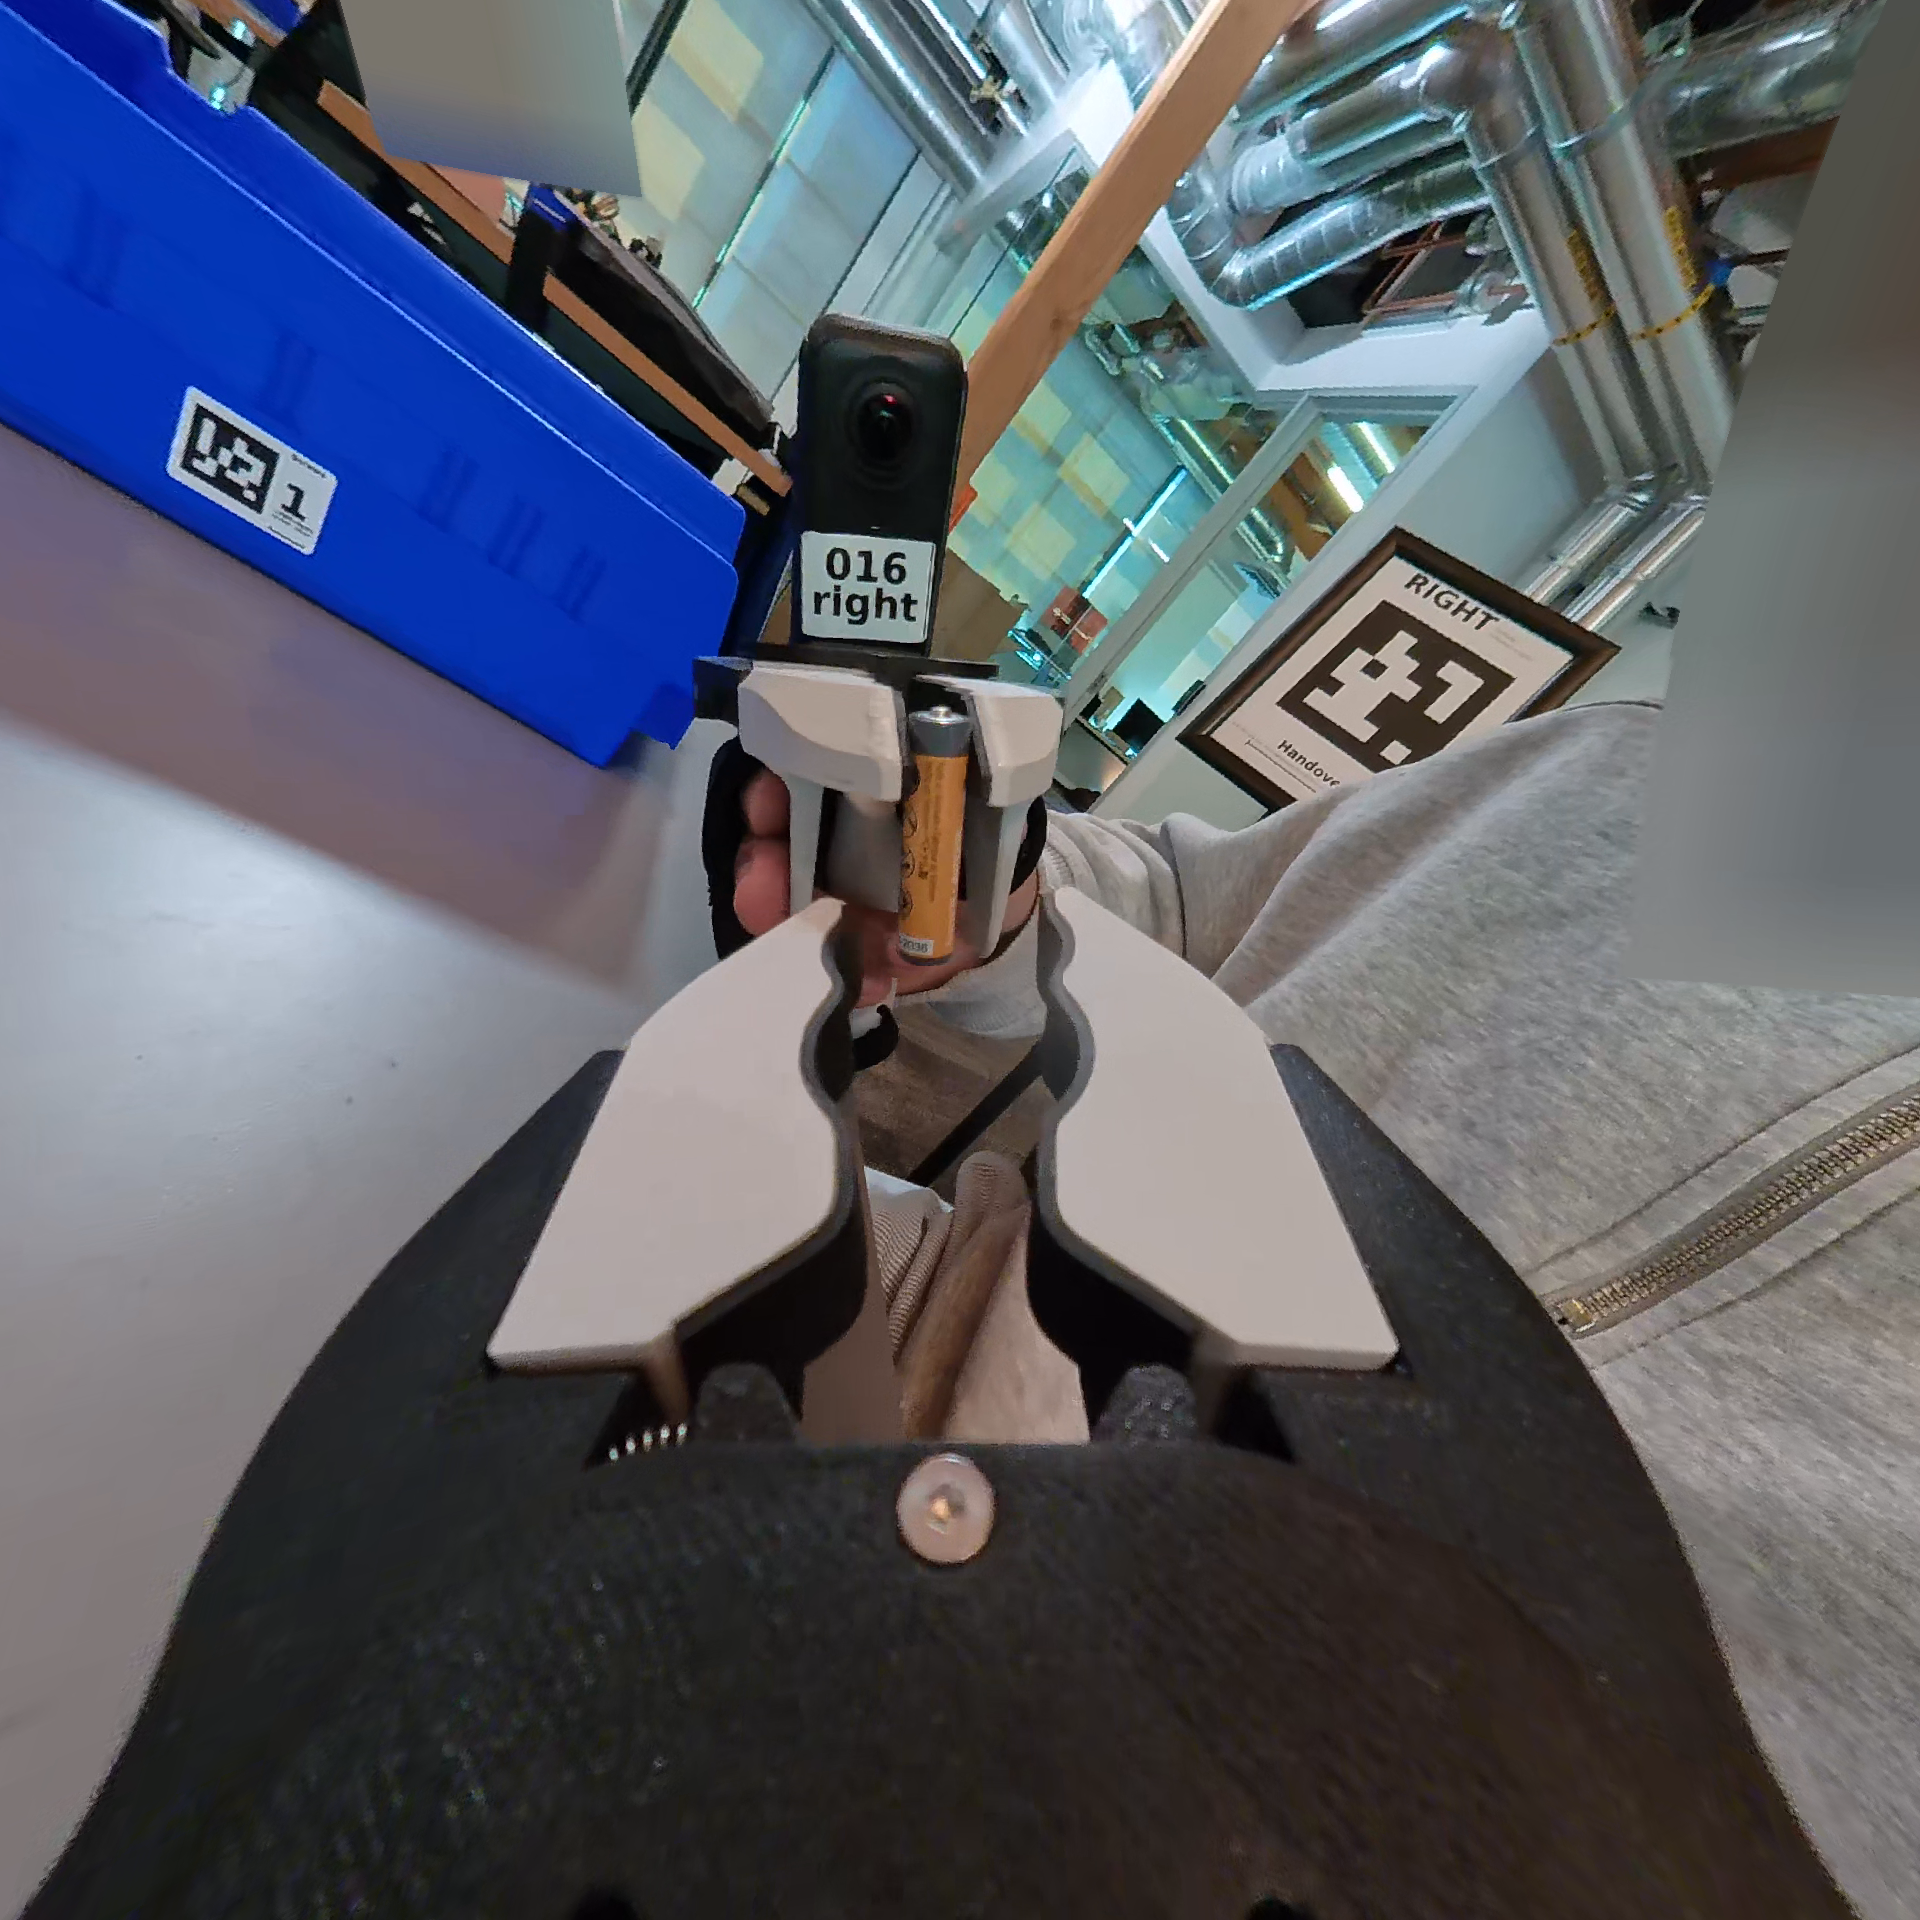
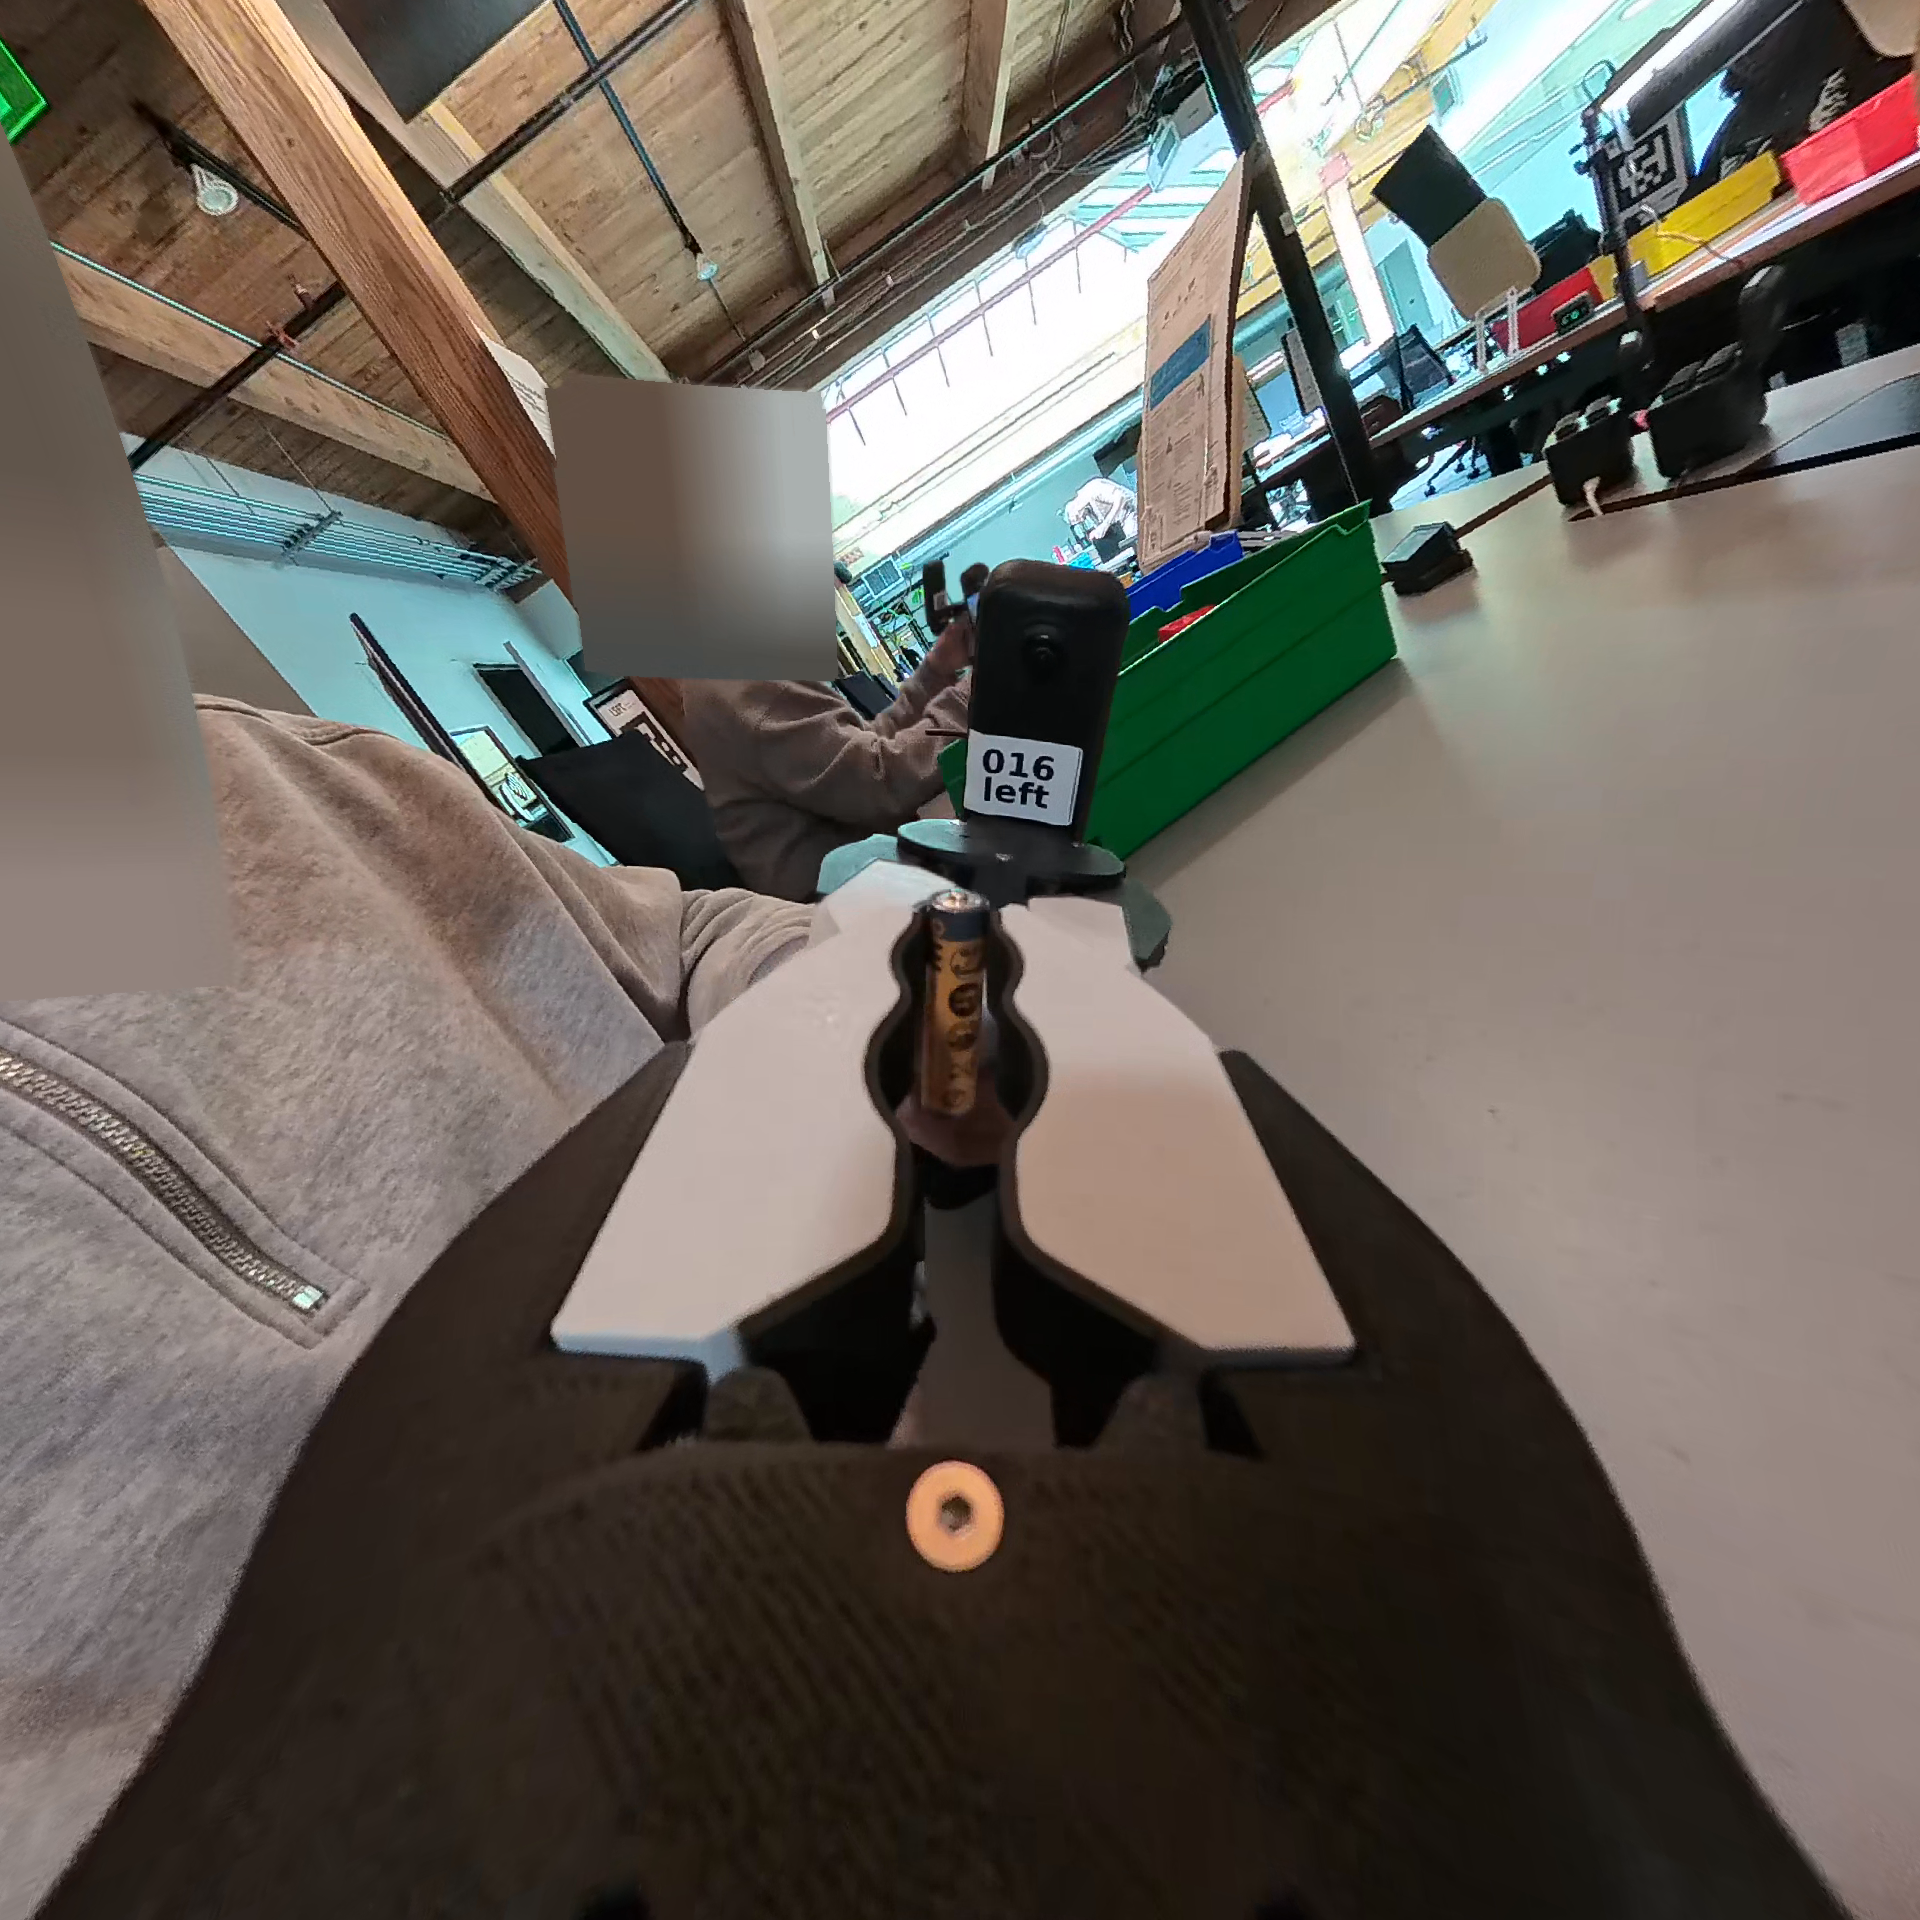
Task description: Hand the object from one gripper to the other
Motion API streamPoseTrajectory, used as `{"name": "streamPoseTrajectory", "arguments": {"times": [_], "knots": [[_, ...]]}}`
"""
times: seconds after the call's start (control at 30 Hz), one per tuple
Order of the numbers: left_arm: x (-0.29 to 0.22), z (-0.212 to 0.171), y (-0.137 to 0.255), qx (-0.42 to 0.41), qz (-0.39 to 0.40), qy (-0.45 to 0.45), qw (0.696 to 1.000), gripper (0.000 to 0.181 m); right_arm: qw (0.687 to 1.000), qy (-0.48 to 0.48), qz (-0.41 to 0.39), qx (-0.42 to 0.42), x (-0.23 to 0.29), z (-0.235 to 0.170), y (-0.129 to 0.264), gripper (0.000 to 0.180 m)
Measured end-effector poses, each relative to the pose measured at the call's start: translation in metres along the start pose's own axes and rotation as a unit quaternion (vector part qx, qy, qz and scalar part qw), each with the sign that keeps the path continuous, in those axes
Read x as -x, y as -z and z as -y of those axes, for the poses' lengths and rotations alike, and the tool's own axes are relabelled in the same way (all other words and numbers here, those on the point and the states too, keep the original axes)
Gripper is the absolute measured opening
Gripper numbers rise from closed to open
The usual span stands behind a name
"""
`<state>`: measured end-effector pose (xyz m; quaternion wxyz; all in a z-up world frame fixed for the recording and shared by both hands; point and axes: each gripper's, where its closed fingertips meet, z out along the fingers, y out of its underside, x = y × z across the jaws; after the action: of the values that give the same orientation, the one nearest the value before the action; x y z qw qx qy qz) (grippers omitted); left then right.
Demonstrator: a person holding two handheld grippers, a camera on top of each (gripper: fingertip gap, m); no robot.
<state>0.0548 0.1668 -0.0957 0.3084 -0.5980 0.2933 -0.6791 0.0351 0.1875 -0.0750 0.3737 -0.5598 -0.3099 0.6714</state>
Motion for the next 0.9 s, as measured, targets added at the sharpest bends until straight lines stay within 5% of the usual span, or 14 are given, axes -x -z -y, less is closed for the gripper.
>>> {"name": "streamPoseTrajectory", "arguments": {"times": [0.2, 0.37, 0.57, 0.9], "knots": [[0.002, -0.004, -0.001, 0.010, 0.006, -0.007, 1.000, 0.010, 1.000, 0.016, 0.003, 0.017, 0.002, -0.008, -0.005, 0.011], [0.002, -0.004, 0.000, 0.015, 0.014, -0.022, 1.000, 0.010, 1.000, -0.001, -0.008, -0.030, -0.004, 0.007, 0.000, 0.041], [0.005, 0.014, 0.010, -0.030, 0.029, -0.031, 0.999, 0.010, 0.997, -0.051, -0.005, -0.052, -0.012, 0.012, 0.008, 0.038], [0.009, 0.024, 0.018, -0.060, 0.038, -0.026, 0.997, 0.010, 1.000, -0.002, -0.008, 0.009, -0.008, -0.009, -0.003, 0.029]]}}
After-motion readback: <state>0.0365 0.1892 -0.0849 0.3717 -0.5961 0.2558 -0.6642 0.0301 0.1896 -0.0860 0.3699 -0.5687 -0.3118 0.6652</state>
